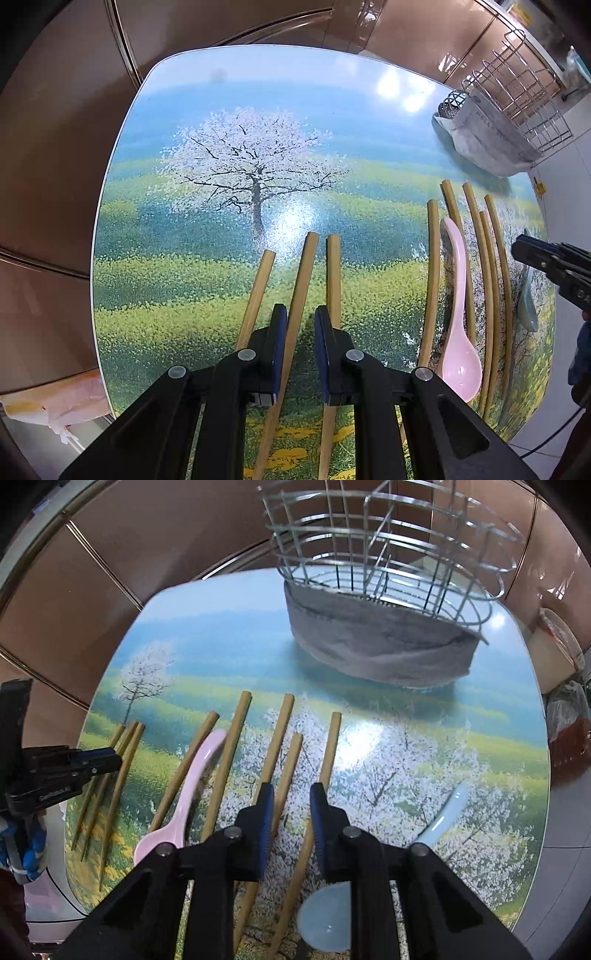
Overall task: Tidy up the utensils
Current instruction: 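Lower the left gripper toward a bamboo chopstick while the right gripper lowers toward another, then close the left gripper on a bamboo chopstick while the right gripper grasps another chopstick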
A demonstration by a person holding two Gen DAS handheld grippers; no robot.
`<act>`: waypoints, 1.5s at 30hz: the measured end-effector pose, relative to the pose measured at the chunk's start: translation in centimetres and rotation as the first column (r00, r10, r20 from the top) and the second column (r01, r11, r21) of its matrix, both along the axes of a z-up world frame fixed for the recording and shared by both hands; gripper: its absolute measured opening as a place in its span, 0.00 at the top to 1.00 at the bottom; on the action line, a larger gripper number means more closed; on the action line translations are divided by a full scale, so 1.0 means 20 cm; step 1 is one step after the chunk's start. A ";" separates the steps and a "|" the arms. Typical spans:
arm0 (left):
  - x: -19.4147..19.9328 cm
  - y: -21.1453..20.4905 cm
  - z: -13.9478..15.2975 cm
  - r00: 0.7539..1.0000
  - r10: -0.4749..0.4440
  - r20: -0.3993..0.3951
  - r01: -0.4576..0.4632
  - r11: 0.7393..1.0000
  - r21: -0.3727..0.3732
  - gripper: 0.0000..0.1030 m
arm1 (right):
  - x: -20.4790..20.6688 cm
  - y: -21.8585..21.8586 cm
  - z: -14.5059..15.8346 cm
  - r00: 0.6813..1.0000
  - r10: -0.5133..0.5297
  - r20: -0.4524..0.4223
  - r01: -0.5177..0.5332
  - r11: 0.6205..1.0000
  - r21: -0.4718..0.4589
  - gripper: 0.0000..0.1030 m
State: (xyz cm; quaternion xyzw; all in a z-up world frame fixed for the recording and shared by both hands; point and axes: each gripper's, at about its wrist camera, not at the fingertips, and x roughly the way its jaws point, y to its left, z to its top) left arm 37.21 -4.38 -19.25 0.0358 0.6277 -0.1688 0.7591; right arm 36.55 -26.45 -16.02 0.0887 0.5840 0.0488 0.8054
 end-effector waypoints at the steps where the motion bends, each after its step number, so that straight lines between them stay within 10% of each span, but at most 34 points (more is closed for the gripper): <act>1: 0.00 0.00 0.00 1.000 0.001 0.001 -0.001 1.000 -0.003 0.86 | 0.01 0.01 -0.01 1.000 0.001 -0.006 -0.001 1.000 -0.004 0.82; 28: -0.02 -0.04 0.01 1.000 -0.010 0.017 0.009 0.999 0.042 0.88 | 0.17 0.26 -0.16 0.995 0.049 -0.083 -0.062 0.984 -0.165 0.85; 45: -0.10 -0.04 0.04 0.997 -0.006 0.073 -0.002 0.994 0.108 0.94 | -0.08 0.29 -0.04 1.000 0.005 0.013 -0.004 0.997 -0.080 0.94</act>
